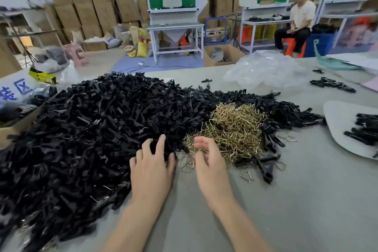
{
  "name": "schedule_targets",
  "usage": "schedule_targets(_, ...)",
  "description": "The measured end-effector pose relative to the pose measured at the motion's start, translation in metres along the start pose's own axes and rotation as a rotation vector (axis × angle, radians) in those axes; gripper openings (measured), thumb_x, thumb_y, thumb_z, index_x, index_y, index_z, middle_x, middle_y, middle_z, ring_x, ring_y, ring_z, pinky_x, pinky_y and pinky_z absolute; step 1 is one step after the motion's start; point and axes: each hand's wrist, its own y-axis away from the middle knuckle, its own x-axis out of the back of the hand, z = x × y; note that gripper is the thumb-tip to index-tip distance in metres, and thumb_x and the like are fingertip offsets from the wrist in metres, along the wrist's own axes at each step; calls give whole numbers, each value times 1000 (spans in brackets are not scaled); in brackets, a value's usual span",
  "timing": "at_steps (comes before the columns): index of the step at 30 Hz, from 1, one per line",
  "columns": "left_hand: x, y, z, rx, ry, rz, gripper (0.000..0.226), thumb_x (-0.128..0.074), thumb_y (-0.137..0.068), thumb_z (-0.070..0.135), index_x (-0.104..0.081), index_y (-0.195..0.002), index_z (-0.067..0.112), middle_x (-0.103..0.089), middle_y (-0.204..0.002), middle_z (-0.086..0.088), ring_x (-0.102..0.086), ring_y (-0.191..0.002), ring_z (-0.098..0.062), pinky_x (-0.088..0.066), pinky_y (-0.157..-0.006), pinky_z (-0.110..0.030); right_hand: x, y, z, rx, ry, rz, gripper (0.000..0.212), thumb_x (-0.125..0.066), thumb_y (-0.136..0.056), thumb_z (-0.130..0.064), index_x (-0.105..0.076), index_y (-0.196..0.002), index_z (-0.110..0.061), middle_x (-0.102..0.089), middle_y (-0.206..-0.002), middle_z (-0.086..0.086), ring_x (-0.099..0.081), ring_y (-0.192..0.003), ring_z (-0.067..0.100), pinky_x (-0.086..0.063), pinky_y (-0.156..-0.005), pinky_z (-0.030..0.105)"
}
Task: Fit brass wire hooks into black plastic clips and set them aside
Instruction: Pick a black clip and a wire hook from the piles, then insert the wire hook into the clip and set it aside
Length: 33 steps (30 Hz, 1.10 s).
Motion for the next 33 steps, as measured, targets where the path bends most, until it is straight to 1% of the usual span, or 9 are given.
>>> schedule_targets(3,-4,-10,-1,-24,-27,-15,49,-65,-91,40,-59,-135,20,-55,-136,-17,-60,-107,-37,-45,-86,-46,1,-6,7,-74,-108,1,36,-47,-100,-17,-58,-105,-50,-61,-104,-28,-67,-86,9,-56,-77,33)
schedule_targets(10,-6,-10,-4,-7,155,-15,33,-68,-92,24,-62,-122,11,-56,-125,-18,-60,-105,-35,-51,-88,-44,3,-10,14,-91,-192,-8,37,-47,-99,-14,-63,-99,-47,-65,-96,-22,-68,-84,7,-57,-87,46)
schedule_targets(13,2,-11,-2,30,259,6,28,-64,-95,22,-60,-120,11,-59,-114,-12,-62,-93,-32,-54,-78,-42,2,-11,15,-82,-193,-12,38,-47,-98,-13,-64,-100,-46,-65,-96,-22,-67,-85,11,-57,-87,49)
schedule_targets(15,7,-11,-1,41,321,58,22,-60,-96,18,-60,-116,9,-61,-105,-8,-63,-84,-29,-54,-71,-41,2,-11,16,-74,-193,-16,38,-47,-99,-12,-64,-99,-47,-65,-97,-21,-68,-84,10,-57,-85,48)
schedule_targets(18,14,-9,-3,66,429,126,18,-55,-99,16,-60,-115,9,-65,-103,-2,-63,-84,-21,-52,-74,-32,2,-11,16,-68,-194,-15,38,-47,-99,-11,-64,-100,-45,-66,-96,-20,-67,-82,7,-55,-82,45)
schedule_targets(22,18,-5,-9,119,601,141,20,-49,-102,24,-58,-117,16,-55,-81,7,-49,-68,-13,-43,-68,-27,3,-10,16,-71,-203,-24,39,-46,-100,-10,-64,-99,-44,-67,-94,-17,-68,-80,7,-53,-82,41)
schedule_targets(25,17,-4,-10,132,586,128,20,-48,-101,27,-57,-117,18,-55,-78,8,-54,-75,-17,-46,-67,-33,4,-9,15,-66,-217,-27,39,-46,-100,-9,-65,-99,-43,-68,-93,-16,-68,-79,7,-53,-81,38)
schedule_targets(29,18,-5,-6,118,551,125,19,-50,-100,29,-58,-115,21,-47,-79,21,-51,-85,-16,-45,-68,-33,6,-8,12,-61,-241,-31,34,-47,-100,-8,-65,-104,-37,-68,-93,-16,-68,-78,6,-51,-77,36)
schedule_targets(33,19,-1,-3,60,663,82,15,-48,-96,41,-53,-110,41,-54,-85,20,-54,-87,-3,-42,-70,-13,8,-7,12,1,-223,-75,36,-51,-102,-13,-63,-111,-46,-66,-105,-21,-69,-88,5,-54,-78,30)
